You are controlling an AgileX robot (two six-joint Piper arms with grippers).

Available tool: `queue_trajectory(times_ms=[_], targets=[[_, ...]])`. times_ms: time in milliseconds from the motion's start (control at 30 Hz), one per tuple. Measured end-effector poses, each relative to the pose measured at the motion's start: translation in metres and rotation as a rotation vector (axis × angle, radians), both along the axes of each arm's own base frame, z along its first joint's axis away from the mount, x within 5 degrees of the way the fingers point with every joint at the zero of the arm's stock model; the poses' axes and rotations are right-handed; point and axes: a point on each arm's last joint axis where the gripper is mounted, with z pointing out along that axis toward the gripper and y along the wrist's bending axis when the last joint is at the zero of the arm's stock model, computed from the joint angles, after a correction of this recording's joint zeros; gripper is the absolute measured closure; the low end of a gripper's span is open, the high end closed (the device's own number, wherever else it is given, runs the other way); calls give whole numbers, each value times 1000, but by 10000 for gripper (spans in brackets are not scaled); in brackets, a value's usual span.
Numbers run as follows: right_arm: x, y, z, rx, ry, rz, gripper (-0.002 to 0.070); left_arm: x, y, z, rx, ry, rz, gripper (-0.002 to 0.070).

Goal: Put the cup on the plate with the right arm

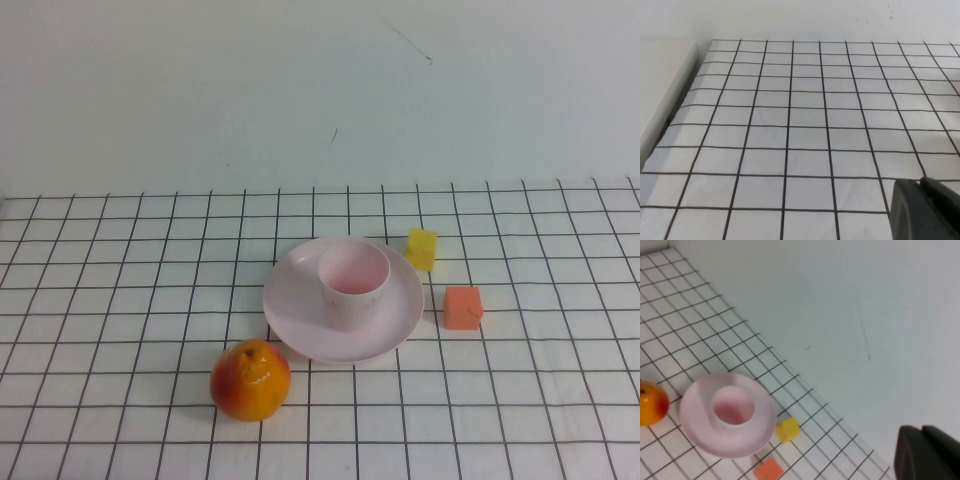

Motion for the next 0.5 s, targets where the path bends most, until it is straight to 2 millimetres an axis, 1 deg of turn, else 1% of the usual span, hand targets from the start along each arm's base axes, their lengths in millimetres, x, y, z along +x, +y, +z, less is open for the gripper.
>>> queue_trajectory(times_ms=[100,167,267,367,500], targets=[[-11,-2,-24,49,35,0,678,0,0,0,0,0,0,678],[-18,-3,-43,80,88,-7,678,0,0,0,0,0,0,678],[-22,-2,-71,86,184,-5,678,0,0,0,0,0,0,678],[-20,1,-93,75,264,-3,678,0,0,0,0,0,0,678],[-14,1,-118,20,343,-28,678,0,0,0,0,0,0,678]])
